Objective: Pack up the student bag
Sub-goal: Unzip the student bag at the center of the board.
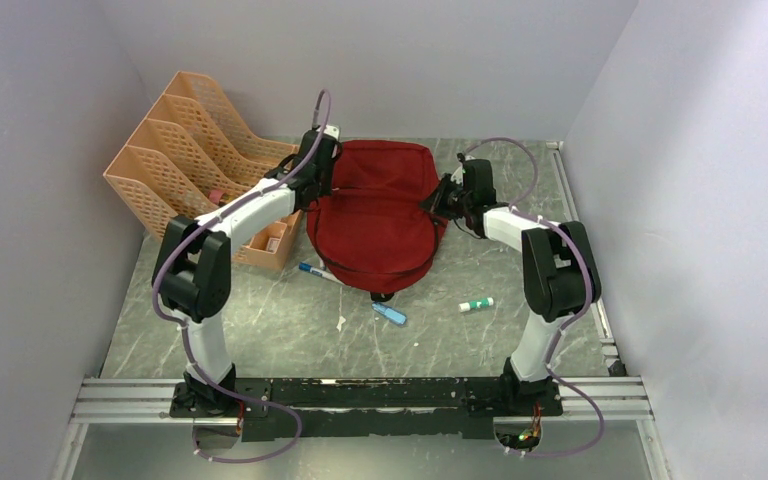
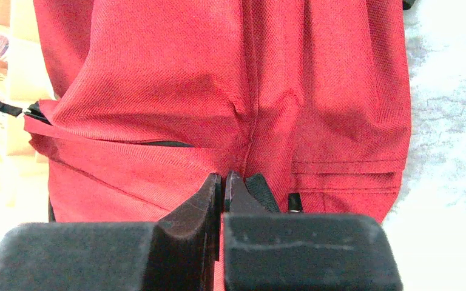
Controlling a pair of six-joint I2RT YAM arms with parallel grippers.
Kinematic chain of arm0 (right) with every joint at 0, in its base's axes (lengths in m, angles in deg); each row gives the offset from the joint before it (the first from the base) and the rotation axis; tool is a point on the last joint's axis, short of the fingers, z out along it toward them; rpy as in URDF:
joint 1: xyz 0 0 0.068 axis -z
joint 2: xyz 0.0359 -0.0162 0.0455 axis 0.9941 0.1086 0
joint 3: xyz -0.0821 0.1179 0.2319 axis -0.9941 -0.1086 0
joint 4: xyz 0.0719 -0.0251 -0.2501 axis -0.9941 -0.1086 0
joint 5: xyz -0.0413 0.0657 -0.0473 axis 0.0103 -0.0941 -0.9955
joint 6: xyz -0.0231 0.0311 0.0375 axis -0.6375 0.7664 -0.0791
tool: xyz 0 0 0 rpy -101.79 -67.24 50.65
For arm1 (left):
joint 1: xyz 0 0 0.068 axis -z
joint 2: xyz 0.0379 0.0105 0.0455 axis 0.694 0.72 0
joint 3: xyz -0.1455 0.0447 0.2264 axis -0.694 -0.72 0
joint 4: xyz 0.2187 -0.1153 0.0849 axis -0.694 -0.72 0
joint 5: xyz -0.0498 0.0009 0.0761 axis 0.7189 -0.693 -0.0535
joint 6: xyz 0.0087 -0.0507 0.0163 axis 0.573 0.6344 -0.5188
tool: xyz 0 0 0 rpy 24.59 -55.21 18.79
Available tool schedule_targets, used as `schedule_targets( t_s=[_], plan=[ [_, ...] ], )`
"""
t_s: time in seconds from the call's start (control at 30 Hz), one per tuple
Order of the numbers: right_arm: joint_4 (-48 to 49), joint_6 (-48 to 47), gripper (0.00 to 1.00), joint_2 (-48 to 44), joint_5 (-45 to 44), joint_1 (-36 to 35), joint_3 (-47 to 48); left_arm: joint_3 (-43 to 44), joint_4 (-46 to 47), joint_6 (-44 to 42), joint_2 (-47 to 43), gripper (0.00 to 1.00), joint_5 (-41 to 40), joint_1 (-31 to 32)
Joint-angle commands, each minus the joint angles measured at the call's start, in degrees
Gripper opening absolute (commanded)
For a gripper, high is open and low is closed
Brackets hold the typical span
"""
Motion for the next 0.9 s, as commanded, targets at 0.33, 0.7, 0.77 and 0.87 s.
schedule_targets(
  t_s=[0.33, 0.7, 0.77, 0.87],
  plan=[
    [-2.95, -0.82, 0.37, -9.6, -2.35, 1.15, -2.28, -0.84, 2.96, 0.97, -3.39, 0.3, 11.25, -2.13],
    [-6.96, -2.37, 0.29, -9.83, -2.5, -3.02, 3.92, -6.21, 5.04, 1.94, -8.57, 0.4, 13.21, -2.13],
    [-7.64, -3.45, 0.24, -8.51, -2.63, -5.33, 6.27, -7.79, 5.98, 1.52, -9.47, 0.41, 13.89, -2.13],
    [-8.38, -4.5, 0.16, -5.97, -2.65, -8.07, 9.83, -8.72, 6.51, 1.2, -9.88, 0.41, 14.4, -2.13]
  ],
)
